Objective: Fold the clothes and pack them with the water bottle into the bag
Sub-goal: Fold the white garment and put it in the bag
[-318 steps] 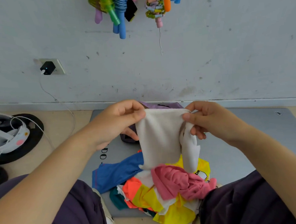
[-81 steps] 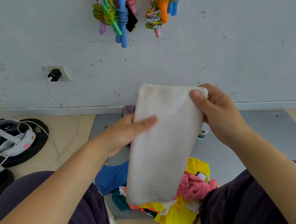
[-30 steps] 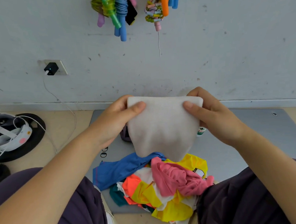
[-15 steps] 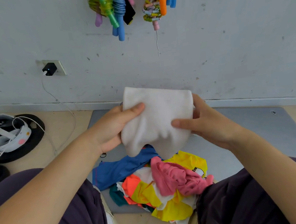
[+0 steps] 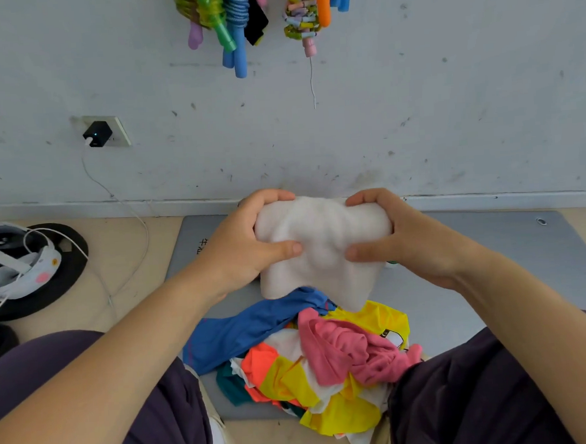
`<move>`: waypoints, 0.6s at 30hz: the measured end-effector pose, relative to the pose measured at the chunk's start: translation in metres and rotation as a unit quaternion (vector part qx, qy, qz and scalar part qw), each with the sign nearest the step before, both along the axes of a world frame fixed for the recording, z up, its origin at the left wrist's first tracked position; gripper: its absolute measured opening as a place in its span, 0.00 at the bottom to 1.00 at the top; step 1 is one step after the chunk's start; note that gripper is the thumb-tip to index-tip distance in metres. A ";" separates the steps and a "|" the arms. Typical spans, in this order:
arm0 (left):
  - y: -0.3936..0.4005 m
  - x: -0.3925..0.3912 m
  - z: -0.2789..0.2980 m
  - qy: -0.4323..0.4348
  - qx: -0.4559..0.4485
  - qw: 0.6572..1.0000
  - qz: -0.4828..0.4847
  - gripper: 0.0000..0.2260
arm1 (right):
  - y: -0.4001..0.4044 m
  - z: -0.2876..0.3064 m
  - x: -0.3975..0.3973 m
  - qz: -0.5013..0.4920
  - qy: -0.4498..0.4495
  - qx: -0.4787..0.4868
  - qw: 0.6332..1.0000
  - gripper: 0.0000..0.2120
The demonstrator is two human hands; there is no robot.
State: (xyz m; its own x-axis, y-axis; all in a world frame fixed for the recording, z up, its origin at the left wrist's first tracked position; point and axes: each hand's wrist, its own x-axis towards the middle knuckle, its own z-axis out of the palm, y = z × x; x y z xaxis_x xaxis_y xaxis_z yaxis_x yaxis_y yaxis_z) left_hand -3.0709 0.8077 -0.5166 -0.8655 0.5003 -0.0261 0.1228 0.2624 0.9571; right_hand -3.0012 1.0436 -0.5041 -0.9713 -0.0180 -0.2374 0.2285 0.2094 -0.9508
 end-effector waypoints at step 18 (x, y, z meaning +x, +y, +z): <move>-0.008 -0.009 0.006 -0.165 0.024 0.986 0.031 0.24 | 0.002 -0.004 -0.001 0.066 -0.079 -0.093 0.990 0.20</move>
State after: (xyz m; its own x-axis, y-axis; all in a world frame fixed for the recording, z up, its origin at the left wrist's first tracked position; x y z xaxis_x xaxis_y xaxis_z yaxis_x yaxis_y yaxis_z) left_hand -3.0795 0.7993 -0.5109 -0.8431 0.4539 -0.2884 -0.2116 0.2130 0.9539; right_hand -3.0021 1.0455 -0.5080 -0.9086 -0.1994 -0.3670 0.3598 0.0728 -0.9302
